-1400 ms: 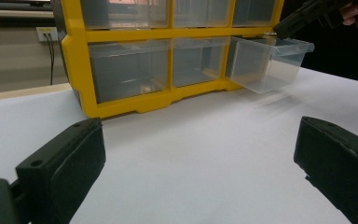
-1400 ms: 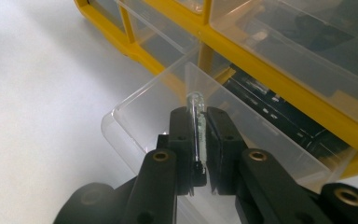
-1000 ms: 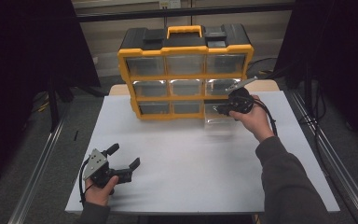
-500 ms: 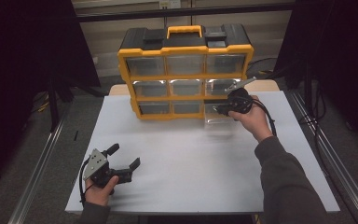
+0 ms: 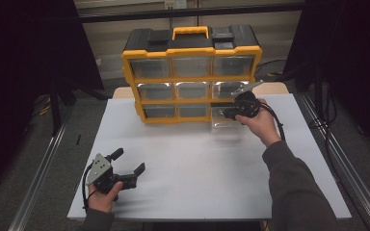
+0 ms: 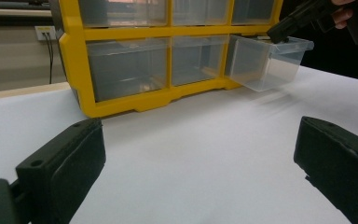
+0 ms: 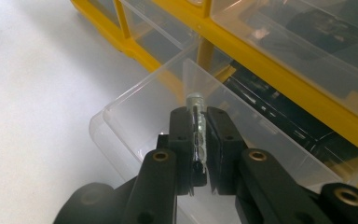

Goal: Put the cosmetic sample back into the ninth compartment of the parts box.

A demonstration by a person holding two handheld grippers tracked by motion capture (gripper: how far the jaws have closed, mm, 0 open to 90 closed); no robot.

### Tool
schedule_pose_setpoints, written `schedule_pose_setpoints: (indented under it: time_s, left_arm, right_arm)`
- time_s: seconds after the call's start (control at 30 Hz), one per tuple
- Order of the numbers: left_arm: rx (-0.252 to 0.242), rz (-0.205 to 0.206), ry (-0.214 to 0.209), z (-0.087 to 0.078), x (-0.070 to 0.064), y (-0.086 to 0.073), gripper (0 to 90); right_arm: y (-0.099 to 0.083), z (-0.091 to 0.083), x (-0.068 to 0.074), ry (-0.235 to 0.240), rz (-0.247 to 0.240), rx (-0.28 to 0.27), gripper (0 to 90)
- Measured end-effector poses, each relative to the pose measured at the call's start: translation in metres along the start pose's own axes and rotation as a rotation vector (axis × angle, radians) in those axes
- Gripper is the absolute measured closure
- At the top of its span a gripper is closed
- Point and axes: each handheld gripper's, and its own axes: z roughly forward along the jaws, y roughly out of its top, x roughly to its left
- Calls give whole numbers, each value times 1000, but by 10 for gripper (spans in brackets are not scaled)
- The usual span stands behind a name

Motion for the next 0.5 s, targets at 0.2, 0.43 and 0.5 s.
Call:
schedule_pose_setpoints:
  time_s: [0.2, 0.43, 0.5]
  left_arm:
    - [3, -2, -6, 0, 1, 0, 23]
    - [-1, -13, -14, 1, 0, -1, 23]
    - [-6, -26, -12, 2, -1, -1, 23]
  right_arm:
    - [-1, 2, 0, 3, 4, -3, 814]
    - [-2, 3, 0, -2, 14, -21, 759]
    - [-4, 0, 3, -16, 60, -27, 666]
